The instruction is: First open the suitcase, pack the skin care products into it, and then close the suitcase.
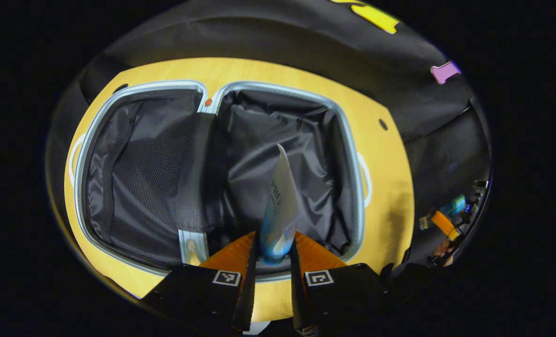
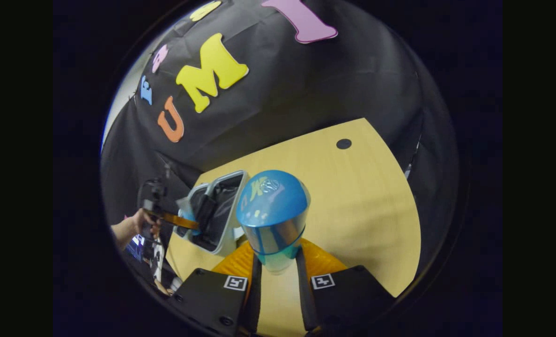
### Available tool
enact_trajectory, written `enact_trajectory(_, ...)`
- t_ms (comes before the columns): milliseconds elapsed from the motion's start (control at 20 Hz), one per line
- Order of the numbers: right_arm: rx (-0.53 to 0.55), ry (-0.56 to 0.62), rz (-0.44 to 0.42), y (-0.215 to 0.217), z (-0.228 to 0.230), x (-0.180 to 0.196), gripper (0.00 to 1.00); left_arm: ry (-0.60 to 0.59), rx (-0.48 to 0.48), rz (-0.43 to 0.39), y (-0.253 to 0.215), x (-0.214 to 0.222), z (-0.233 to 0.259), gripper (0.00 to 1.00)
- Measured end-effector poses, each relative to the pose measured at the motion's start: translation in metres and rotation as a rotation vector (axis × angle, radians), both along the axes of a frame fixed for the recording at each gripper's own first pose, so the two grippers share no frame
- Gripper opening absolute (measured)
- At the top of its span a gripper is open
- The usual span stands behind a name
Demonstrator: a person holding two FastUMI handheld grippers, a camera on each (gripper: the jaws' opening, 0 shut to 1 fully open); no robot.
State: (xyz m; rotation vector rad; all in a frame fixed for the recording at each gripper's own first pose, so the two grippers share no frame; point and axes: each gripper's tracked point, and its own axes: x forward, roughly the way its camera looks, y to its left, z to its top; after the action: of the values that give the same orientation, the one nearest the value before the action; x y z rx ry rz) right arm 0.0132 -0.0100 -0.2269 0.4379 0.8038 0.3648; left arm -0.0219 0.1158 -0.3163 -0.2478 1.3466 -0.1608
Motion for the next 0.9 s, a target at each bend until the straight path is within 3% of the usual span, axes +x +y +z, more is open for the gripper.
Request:
enact_trajectory(350,-0.041,-0.078,0.038,0.005,0.051,-0.039,0.33,0.287,0.064,-0.107,0.013,0.008,-0.045,0.36)
enact_trajectory(600,-0.031,-0.058,0.039,0.013,0.054,-0.063,0.33,0.352,0.111,-0.122,0.01,0.011,-0.055,0.36)
enact_trajectory(650,-0.039,-0.059,0.044,0.014,0.054,-0.065,0.33,0.357,0.106,-0.116,0.008,0.01,-0.054,0.43)
enact_trajectory(800,-0.052,-0.067,0.057,0.016,0.059,-0.064,0.3,0.357,0.09,-0.108,0.007,0.007,-0.053,0.34)
enact_trajectory(900,-0.052,-0.068,0.069,0.021,0.062,-0.061,0.33,0.337,0.059,-0.086,0.002,0.006,-0.049,0.55)
